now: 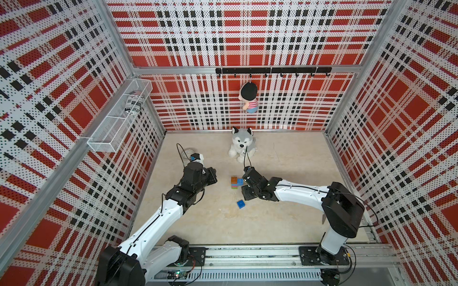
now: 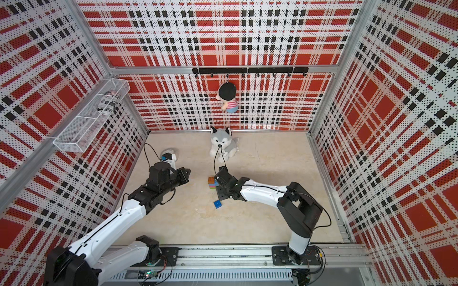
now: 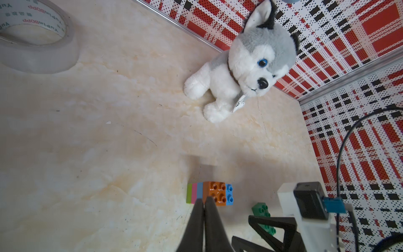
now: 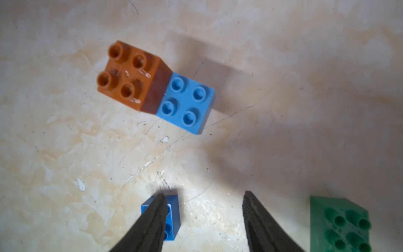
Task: Assemble the letter p with lego
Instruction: Adjust the lego brick at the center of the board.
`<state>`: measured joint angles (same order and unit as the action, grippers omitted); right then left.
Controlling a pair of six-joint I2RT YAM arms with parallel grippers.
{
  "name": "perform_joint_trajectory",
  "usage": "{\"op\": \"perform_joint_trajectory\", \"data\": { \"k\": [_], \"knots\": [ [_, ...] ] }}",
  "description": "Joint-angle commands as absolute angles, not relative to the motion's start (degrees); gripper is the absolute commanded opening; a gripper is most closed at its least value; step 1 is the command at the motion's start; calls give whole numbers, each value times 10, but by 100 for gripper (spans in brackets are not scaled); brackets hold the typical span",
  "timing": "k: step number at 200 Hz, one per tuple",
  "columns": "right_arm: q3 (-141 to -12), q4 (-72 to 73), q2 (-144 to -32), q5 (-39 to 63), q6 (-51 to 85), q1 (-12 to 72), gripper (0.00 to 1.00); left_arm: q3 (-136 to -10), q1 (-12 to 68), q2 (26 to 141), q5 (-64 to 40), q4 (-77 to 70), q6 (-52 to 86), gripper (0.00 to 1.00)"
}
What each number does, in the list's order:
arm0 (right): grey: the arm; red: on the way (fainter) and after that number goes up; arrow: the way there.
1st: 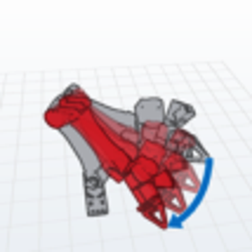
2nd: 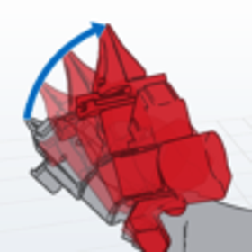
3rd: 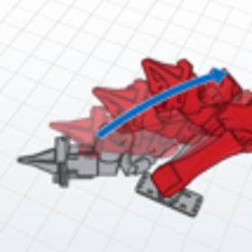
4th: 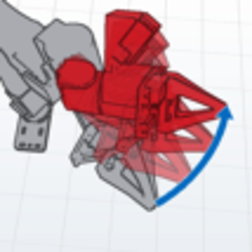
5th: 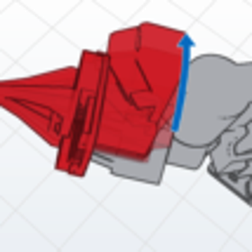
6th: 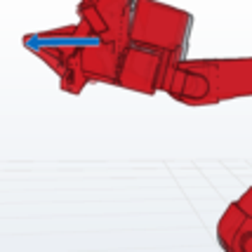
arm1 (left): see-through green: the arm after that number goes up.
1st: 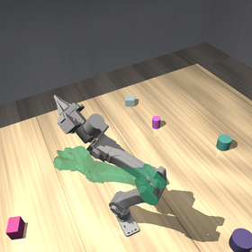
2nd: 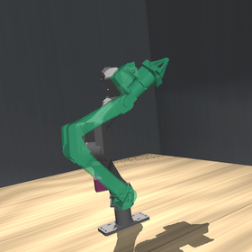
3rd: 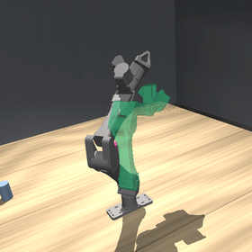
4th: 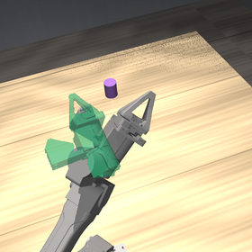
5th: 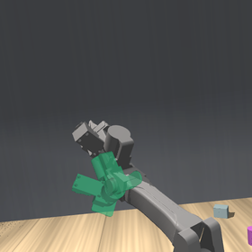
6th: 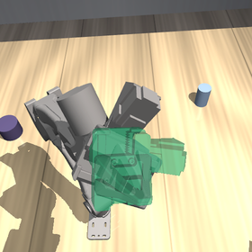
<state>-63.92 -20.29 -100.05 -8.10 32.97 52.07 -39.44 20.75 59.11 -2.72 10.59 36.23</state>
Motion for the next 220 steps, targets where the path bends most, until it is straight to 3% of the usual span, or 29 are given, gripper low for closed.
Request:
{"op": "perform_joint_trajectory", "data": {
  "k": [1,36,185,191,220],
  "knots": [
    [-666,-185,-1028,-100,334,523,59,-382,200,582,-43,95,353,9],
    [-700,-200,-1063,-138,326,522,59,-375,198,577,-50,94,350,9],
    [-711,-200,-1070,-138,326,514,59,-371,197,563,-59,96,347,9],
    [-710,-245,-1069,-194,290,513,59,-372,197,563,-59,96,348,9],
    [-706,-248,-1076,-201,291,506,59,-372,197,563,-59,97,347,9]
  ]
}}
